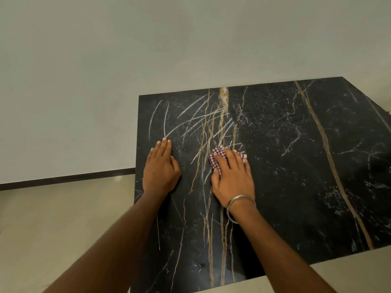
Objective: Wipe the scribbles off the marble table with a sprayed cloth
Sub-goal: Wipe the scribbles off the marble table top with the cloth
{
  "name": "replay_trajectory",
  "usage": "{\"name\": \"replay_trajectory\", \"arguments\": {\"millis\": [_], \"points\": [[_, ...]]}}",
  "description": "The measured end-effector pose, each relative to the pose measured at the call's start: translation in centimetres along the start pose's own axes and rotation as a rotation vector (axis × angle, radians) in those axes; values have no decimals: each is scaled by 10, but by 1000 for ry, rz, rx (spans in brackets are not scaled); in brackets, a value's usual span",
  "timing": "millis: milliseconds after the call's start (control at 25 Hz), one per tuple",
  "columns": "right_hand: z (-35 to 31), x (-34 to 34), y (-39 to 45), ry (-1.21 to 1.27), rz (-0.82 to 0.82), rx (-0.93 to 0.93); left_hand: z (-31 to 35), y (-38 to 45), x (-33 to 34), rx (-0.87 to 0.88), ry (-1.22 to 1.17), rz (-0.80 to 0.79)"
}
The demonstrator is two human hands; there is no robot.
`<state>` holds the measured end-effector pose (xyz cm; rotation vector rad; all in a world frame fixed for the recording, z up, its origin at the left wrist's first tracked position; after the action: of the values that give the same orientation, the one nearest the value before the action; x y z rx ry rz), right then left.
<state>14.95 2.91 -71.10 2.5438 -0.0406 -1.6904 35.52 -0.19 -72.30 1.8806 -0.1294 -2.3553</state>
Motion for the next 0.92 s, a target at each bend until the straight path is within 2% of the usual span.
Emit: {"name": "replay_trajectory", "arguments": {"millis": [160, 280, 480, 600, 760, 920], "points": [[45, -19, 15, 1, 59, 130, 1, 0, 0, -2, 2, 0], [35, -16, 19, -5, 103, 160, 1, 1, 0, -6, 5, 3], [-6, 5, 31, 12, 37, 39, 1, 0, -1, -16, 22, -1], [4, 4, 37, 11, 31, -11, 1, 0, -1, -16, 14, -5], [53, -17, 55, -1, 82, 106, 1, 0, -1, -27, 13, -11], [40, -15, 61, 6, 124, 167, 2, 0, 0, -36, 20, -24]]}}
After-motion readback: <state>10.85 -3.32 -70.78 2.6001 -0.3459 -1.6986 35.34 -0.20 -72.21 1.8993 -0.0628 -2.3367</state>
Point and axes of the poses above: each hand's wrist, its own y-axis towards the middle knuckle, its own x-axis out of the palm, z = x × y, the point moved 8 cm from there along y, towards the middle knuckle, and after that the axes turned 11 degrees about y, right-handed, at the moved point
